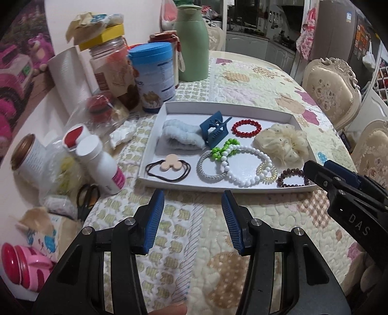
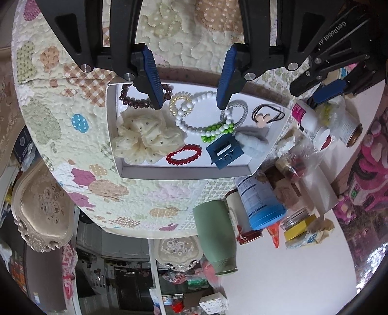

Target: Organize jewelry

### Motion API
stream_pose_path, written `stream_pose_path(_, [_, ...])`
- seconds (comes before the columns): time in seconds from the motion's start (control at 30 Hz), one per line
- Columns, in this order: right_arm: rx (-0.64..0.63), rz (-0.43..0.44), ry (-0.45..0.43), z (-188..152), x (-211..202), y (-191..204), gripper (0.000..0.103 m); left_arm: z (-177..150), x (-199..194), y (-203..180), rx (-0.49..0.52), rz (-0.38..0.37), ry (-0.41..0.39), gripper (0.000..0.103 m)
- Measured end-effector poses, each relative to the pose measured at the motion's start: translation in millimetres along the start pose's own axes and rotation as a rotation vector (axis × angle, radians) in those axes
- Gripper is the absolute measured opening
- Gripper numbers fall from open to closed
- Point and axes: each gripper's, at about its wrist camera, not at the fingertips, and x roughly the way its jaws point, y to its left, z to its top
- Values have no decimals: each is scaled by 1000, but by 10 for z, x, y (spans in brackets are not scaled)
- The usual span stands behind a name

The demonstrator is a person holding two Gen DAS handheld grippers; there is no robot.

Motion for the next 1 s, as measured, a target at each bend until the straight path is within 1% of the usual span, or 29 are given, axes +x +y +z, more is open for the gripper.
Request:
stream_pose_path(0.2, [-18,-6,-15,-68,-161,63,44,-4,-199,132,-29,11,-42,49])
stream_pose_path(0.4, [-37,-17,-42,-87,-340,136,45,8,-375,198,-44,-3,-92,49])
stream_pose_path(0.53, [-42,-24,-50,-93,-396,169,46,27,-396,162,-26,-12,-104,49])
stream_pose_path(0.67, [-39,-27,-55,-97,-426,176,50,24,-398,110,-6,-20,-106,49])
stream_pose_path(1.0, [-39,-27,-61,-89,-462,226,52,25,-401,34,21,-32,-115,49])
